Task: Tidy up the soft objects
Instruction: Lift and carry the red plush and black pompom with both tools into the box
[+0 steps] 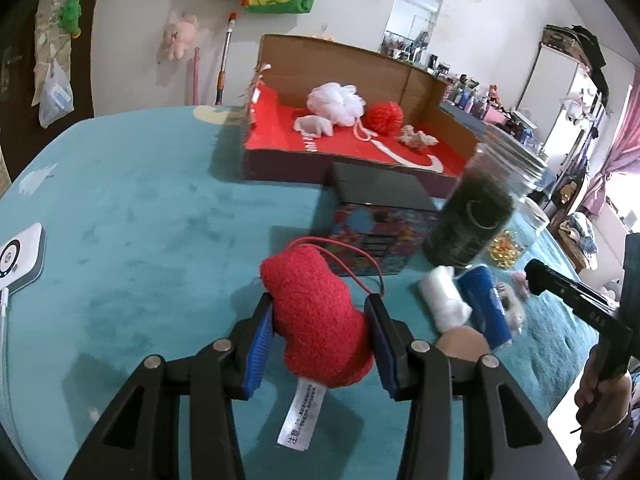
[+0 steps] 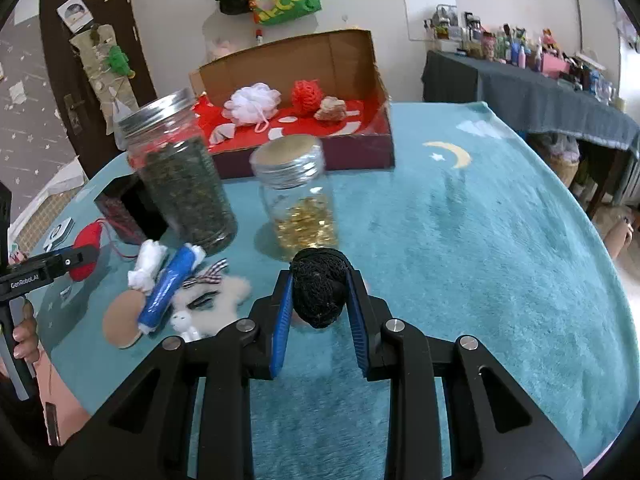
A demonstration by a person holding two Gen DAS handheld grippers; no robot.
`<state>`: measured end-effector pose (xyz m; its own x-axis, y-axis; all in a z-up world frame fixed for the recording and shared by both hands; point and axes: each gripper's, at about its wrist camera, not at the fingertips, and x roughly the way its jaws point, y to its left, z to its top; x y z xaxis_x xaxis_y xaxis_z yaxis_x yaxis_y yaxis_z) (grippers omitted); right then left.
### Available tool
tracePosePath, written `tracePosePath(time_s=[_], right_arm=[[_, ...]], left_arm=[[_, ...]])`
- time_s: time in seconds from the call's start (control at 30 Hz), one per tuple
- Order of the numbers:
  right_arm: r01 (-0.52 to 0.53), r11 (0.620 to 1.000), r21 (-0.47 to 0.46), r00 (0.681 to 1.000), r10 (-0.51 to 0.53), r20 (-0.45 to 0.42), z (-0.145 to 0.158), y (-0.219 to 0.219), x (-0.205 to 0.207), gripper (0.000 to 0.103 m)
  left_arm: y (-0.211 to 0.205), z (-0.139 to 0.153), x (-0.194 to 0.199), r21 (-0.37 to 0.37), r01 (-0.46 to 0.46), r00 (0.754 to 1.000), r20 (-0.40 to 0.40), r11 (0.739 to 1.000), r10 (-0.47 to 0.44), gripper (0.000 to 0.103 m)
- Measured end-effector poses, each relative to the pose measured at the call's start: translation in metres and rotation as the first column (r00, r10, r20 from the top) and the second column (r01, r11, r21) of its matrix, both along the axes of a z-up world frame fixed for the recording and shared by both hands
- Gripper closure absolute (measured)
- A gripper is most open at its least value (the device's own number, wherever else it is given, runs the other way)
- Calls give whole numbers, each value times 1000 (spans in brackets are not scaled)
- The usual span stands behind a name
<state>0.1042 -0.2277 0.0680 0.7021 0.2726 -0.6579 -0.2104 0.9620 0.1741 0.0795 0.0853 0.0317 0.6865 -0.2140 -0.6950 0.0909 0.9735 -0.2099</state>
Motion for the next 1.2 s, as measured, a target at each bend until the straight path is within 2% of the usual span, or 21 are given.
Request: tracePosePath(time_s=[0.2, 0.4, 0.57, 0.67, 0.8, 0.83, 1.2], right_arm=[[-5, 1000, 7, 999, 5, -39, 0, -14, 19, 78], [-75, 996, 45, 993, 79, -90, 0, -23, 49, 78], [-111, 989, 102, 983, 124, -132, 3, -33, 80, 78], [-132, 981, 139, 977, 152, -148, 4, -38, 96, 78], [-147, 977, 153, 971, 172, -164, 4, -42, 113, 78], [-156, 974, 166, 968, 185, -170, 4, -42, 117, 82], [-184, 952, 244, 962, 225, -152, 16, -49, 139, 84]], left_arm=[[19, 0, 19, 31, 64, 998, -18, 997, -63, 56], [31, 6, 43, 84, 160, 987, -4, 983, -161, 56], [36, 11, 67, 69, 250, 968, 3, 966, -250, 56], [35, 12, 78, 98, 291, 956, 5, 952, -293, 56], [38, 14, 93, 86, 340, 940, -2, 936, -342, 56], [38, 15, 95, 81, 352, 935, 0, 932, -353, 56], [31, 35, 115, 81, 449, 892, 7, 890, -451, 56]])
